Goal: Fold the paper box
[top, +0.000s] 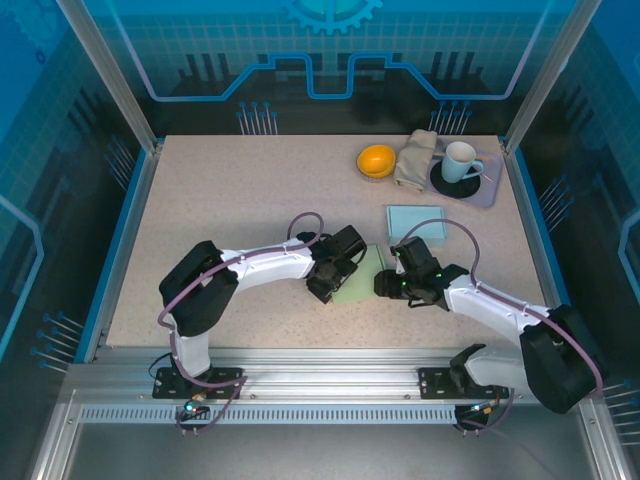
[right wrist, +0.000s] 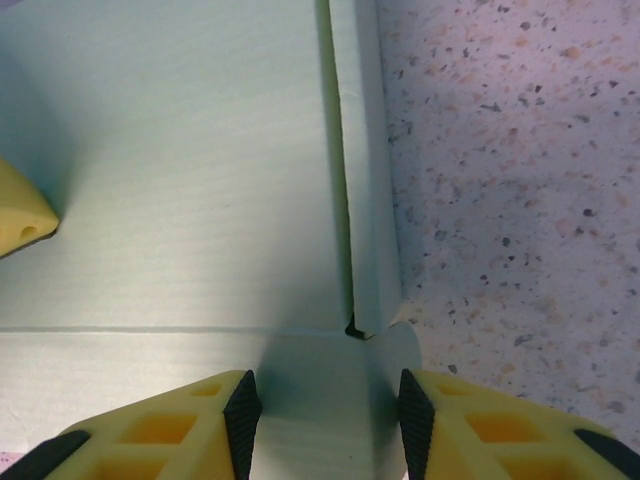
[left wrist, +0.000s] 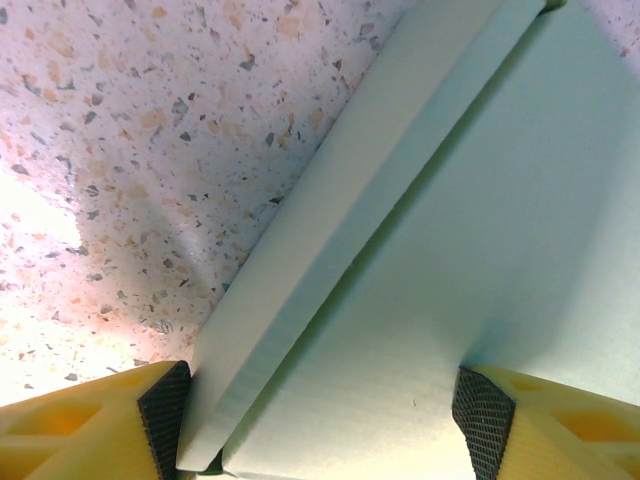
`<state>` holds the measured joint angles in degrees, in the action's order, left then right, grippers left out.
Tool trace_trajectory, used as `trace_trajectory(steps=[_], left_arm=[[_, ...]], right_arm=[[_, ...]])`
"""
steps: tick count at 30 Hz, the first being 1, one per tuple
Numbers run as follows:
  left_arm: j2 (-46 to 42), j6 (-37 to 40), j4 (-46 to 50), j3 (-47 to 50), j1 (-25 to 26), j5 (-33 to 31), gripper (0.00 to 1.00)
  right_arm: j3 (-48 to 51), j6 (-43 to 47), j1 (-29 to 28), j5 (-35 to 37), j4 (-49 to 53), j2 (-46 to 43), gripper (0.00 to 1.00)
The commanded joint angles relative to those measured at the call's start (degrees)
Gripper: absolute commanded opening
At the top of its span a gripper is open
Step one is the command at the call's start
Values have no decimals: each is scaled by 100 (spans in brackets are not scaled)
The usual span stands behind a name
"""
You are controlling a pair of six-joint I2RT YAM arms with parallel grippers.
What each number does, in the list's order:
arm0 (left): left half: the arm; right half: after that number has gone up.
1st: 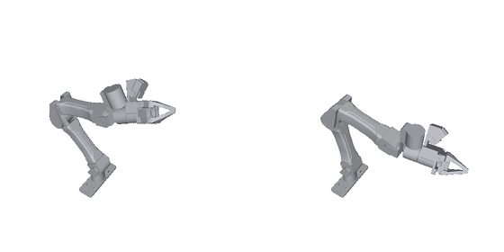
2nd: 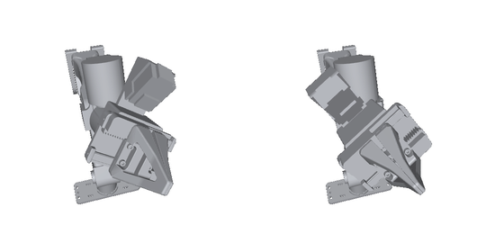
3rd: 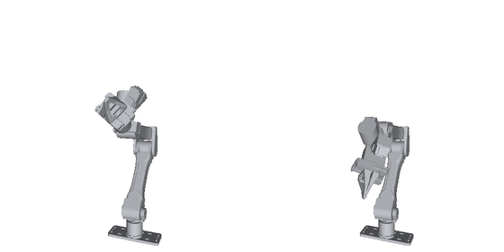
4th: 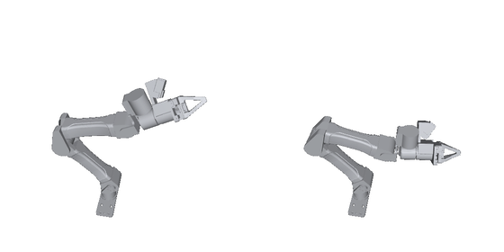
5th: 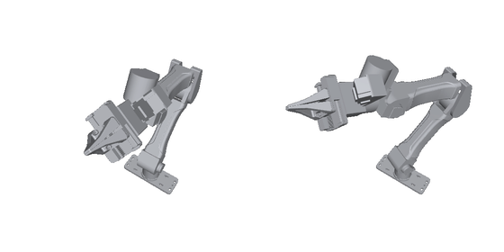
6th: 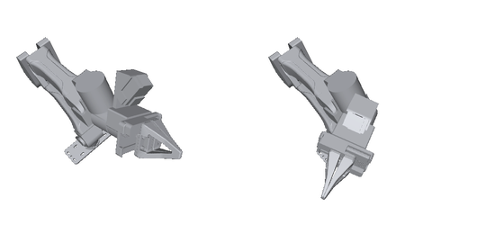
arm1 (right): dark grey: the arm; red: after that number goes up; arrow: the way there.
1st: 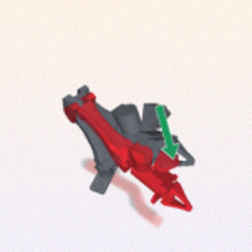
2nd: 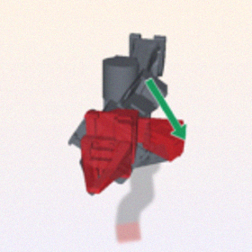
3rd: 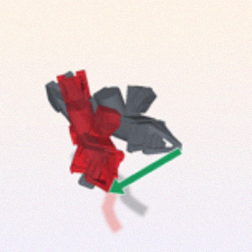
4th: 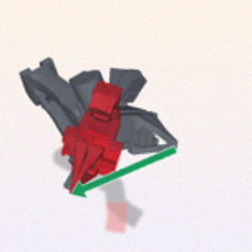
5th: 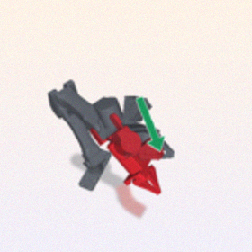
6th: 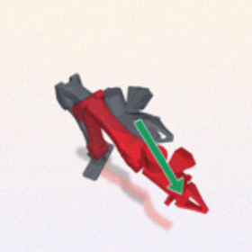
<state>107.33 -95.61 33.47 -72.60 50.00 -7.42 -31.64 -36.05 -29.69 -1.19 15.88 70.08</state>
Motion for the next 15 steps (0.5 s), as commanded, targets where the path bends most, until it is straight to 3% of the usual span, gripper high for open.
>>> trace_trajectory(steps=[1,5,15], left_arm=[[323,42,335,73,-82,-141,73],[333,35,335,71,-87,-140,73],[348,42,340,89,-91,-155,73]], right_arm=[[71,-111,91,-496,-155,-83,43],[29,-141,111,-720,-213,-86,42],[180,116,104,-241,-194,-172,40]])
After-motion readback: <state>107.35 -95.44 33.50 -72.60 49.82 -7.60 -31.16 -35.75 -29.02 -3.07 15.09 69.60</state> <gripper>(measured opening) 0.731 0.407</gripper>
